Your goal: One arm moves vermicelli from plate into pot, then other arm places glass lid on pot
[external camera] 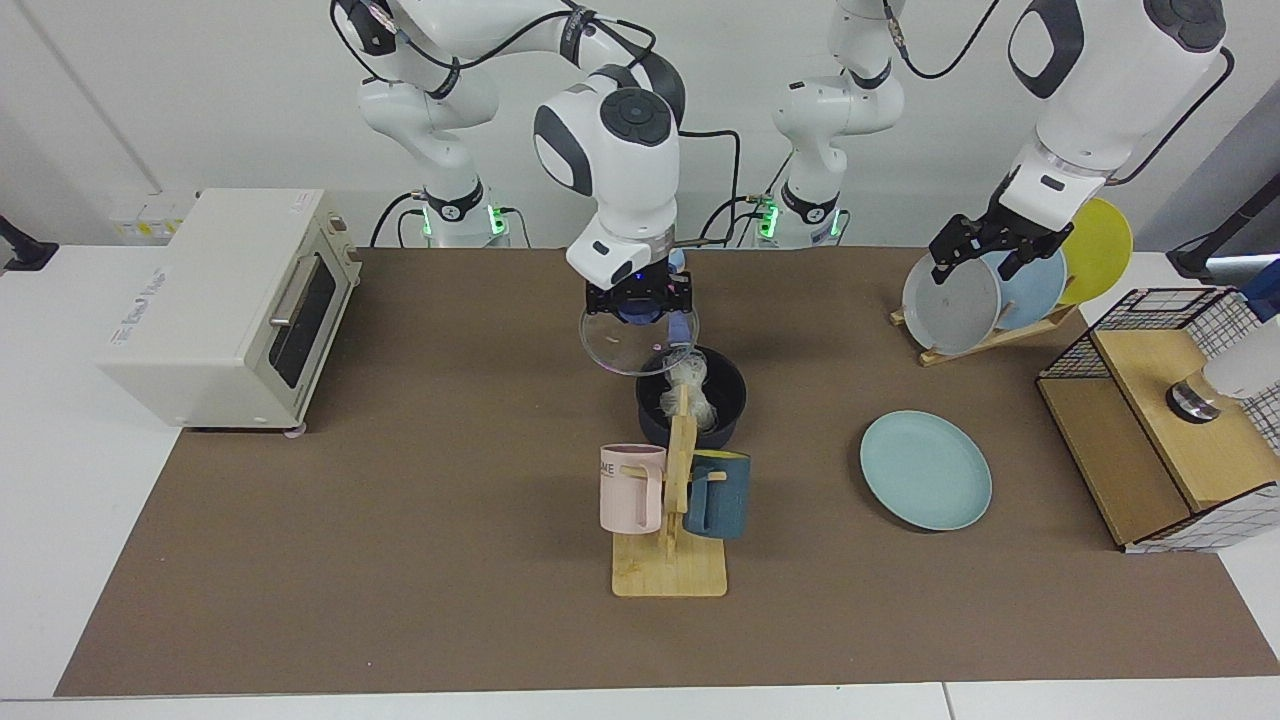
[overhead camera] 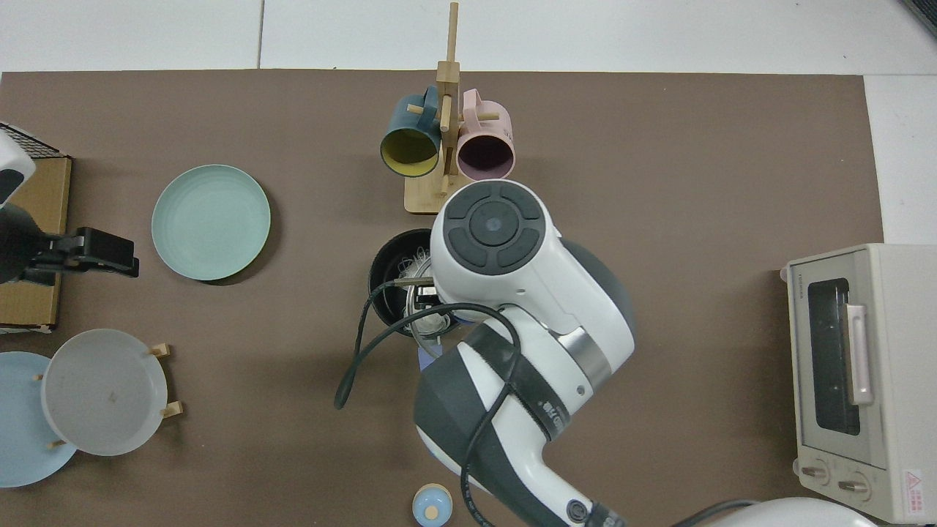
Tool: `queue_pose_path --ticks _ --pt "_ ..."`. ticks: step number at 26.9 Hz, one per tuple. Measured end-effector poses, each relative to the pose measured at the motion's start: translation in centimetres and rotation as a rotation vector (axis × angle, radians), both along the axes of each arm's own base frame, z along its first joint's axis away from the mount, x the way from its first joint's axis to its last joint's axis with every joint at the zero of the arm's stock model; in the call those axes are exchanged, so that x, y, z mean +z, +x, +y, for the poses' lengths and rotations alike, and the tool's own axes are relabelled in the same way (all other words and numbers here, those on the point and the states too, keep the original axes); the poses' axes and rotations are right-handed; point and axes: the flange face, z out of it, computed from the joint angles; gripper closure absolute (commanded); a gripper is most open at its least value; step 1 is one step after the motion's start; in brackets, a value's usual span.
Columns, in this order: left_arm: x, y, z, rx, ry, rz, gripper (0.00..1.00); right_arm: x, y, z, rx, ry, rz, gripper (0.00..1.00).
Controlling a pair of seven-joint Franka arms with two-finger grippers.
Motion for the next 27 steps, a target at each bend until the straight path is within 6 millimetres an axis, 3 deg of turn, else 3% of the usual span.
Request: queue_pose_path --ticks 5,13,27 --pt "-0.1 0.0 0.3 0.005 0.000 0.002 0.00 -2.4 -0.5 2.7 -0.027 0.011 -0.006 1.00" --pt "0.2 -0.1 -0.2 -0.005 0.000 -0.004 0.00 -5.4 -0.5 5.0 -0.039 0.018 -0.025 1.00" --pt "0.3 -0.2 0.0 -0.001 0.001 -0.008 0.00 -8.6 0.3 5.9 -0.026 0.019 -0.052 1.00"
